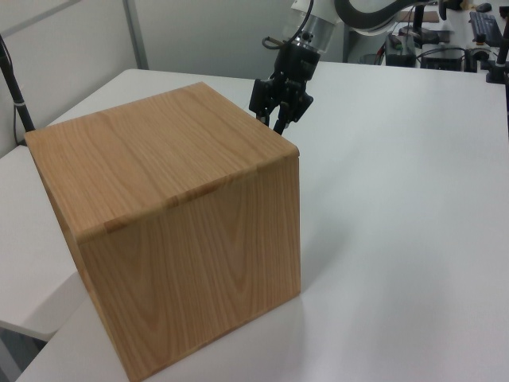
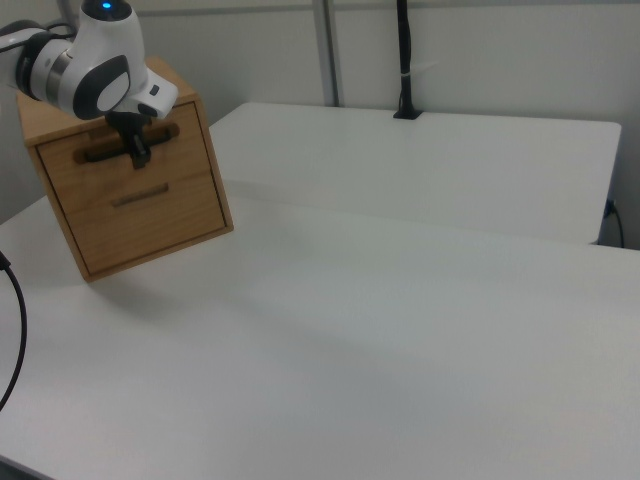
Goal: Open the drawer by sliding it
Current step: 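Move the open gripper toward the black drawer handle, then lower the gripper onto the black handle and close it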
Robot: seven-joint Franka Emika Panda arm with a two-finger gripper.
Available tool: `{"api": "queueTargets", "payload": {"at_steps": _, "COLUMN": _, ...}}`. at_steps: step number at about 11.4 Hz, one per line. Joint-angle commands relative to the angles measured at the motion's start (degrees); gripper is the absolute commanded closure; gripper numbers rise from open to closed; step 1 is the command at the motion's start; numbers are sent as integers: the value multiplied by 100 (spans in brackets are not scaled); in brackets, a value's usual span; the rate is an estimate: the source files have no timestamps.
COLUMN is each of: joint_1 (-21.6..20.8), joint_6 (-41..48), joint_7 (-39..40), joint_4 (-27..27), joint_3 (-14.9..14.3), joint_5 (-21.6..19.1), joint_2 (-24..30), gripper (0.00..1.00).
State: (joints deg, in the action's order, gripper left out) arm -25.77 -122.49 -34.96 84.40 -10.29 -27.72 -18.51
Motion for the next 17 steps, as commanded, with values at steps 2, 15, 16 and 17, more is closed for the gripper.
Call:
{"api": "queueTargets", "payload": {"at_steps": 2, "joint_1": -174, "joint_6": -250, "joint_7": -178, "joint_4": -284, "joint_3": -175, "joint_5": -198, "joint_2": -57, "gripper": 60}}
{"api": "queueTargets", "payload": {"at_steps": 15, "joint_1": -218, "joint_6": -301, "joint_7": -55, "joint_4": -310, "joint_3": -113, "joint_5": -365, "joint_2": -276, "gripper": 64}}
{"api": "queueTargets", "payload": {"at_steps": 16, "joint_1": -218, "joint_6": -302, "joint_7": -46, "joint_4": -319, "joint_3": -113, "joint_5": -365, "joint_2": -259, "gripper": 76}}
{"api": "queueTargets", "payload": {"at_steps": 17, "joint_1": -209, "joint_6": -276, "joint_7": -28, "joint_4": -319, "joint_3": -122, "joint_5": -357, "joint_2": -232, "gripper": 94}}
